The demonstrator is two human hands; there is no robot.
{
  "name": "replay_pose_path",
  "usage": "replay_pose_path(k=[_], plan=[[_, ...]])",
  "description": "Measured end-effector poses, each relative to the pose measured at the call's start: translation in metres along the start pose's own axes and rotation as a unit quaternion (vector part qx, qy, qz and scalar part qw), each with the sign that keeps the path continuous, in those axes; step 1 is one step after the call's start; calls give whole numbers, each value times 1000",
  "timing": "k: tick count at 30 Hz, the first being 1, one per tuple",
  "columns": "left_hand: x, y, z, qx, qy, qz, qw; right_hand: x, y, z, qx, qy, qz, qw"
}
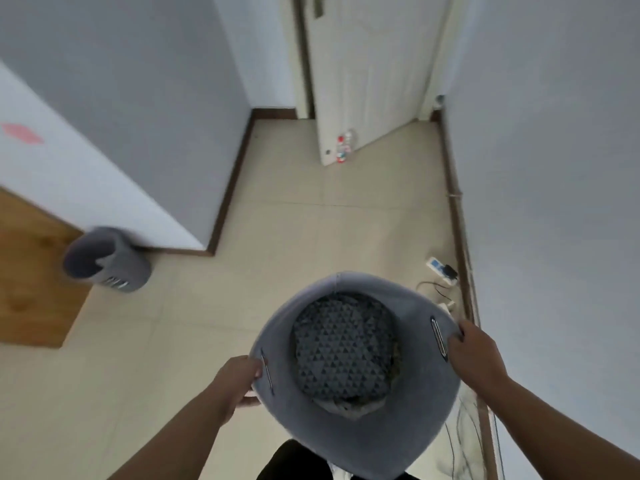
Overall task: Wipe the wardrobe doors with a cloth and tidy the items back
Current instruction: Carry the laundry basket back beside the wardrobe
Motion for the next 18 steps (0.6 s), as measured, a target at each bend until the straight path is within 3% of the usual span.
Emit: replay_pose_path(k=[7, 18], plan=[[-24, 103, 131, -144, -71, 27, 987, -11, 168, -72, -138, 51, 157, 977], [-54, 214, 263, -349, -107, 31, 930, -98, 398, -187, -263, 112, 343, 895]])
Point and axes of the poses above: each hand's wrist, its own x-axis towards the middle knuckle, its own z-axis out of the back of the hand, y = z × x, the point moved 8 cm from there along x, towards the middle knuckle, and after that the axes turned 12 degrees about -x, right-handed, at the moved point
